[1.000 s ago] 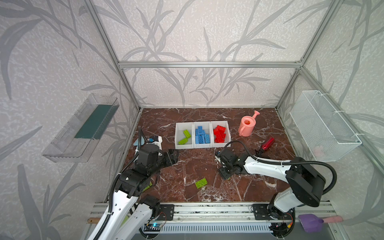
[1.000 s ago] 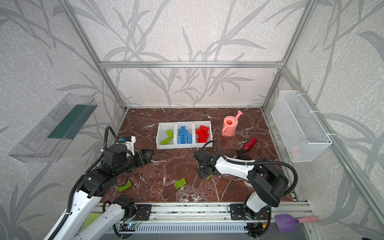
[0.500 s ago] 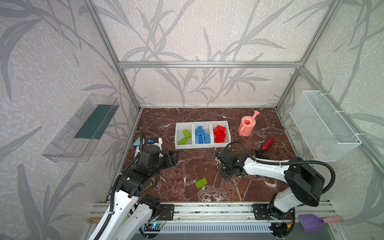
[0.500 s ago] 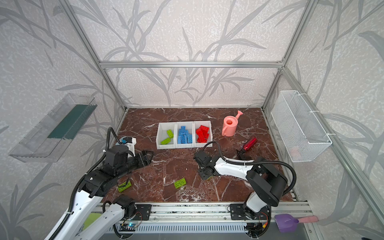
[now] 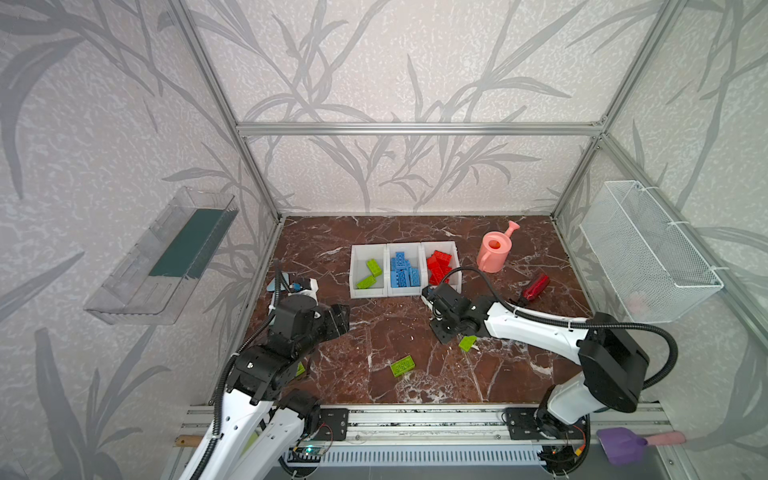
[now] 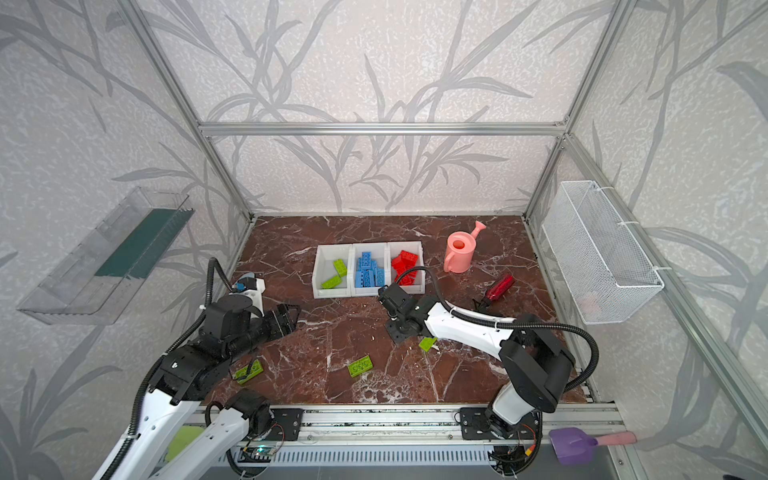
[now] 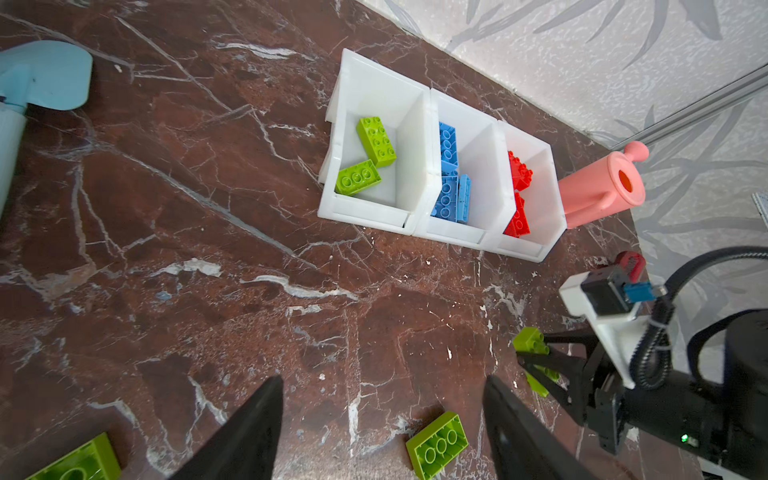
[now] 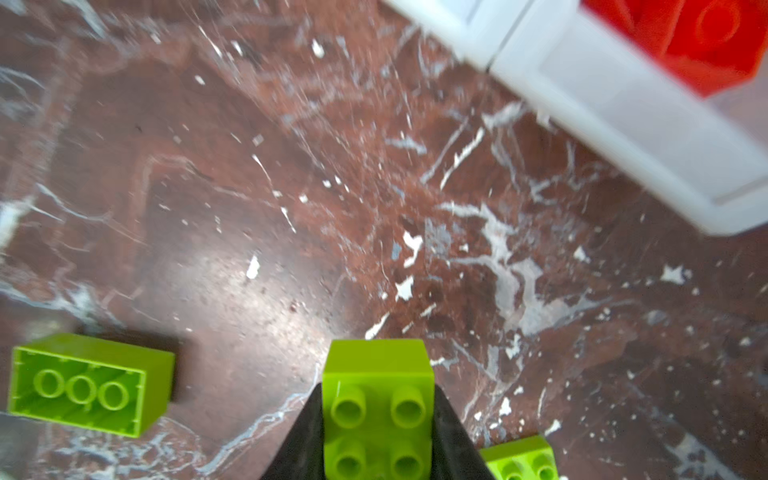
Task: Sort the legos into containers by color
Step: 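Carry the lime-green brick with right gripper into the green compartment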
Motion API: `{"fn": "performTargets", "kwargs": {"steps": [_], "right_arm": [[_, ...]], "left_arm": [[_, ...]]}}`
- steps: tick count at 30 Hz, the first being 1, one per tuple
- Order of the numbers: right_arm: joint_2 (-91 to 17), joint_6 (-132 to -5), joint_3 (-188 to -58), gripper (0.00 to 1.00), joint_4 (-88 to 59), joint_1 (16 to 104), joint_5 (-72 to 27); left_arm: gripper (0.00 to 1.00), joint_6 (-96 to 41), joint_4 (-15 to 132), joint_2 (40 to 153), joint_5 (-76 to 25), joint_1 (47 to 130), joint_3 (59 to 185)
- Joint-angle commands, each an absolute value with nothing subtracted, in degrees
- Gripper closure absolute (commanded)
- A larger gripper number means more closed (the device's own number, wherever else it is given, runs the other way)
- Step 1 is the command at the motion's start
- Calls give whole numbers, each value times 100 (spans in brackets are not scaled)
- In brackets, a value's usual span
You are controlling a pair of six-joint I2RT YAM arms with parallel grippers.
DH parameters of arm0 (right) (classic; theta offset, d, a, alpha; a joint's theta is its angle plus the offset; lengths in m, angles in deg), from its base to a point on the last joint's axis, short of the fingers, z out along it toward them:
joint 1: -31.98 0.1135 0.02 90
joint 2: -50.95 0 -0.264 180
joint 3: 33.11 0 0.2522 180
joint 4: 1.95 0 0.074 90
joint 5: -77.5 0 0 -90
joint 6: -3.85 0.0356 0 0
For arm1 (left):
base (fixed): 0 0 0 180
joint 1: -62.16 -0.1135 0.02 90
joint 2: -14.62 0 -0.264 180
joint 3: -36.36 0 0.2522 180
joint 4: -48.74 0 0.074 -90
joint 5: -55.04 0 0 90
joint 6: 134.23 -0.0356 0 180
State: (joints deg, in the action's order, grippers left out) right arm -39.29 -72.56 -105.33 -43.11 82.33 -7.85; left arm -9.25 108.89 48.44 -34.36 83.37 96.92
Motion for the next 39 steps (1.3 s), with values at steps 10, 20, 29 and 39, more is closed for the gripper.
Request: {"fn": "performTargets", "kwargs": {"steps": [10,20,29,39], "right_arm": [[-5061,-7540,-12706,80,-4462,8261,-1293],[-6684,-7603,-14922,79,-4343,8193,-1503],[-8131,-7498,-16921,79,-4599,8042,-1502],[-8973,-7384,-18194,60,-4962,7945,-1553]], "left_arm": [[16,-1402,11234,3573,-4511,8326,9807],[1,-1506,11369,3826,-4763,8329,9785],[1,-1545,11297,4126,-4553,8333,9743],[1,-1745,11081,4193,-3879,8335,9671]]}}
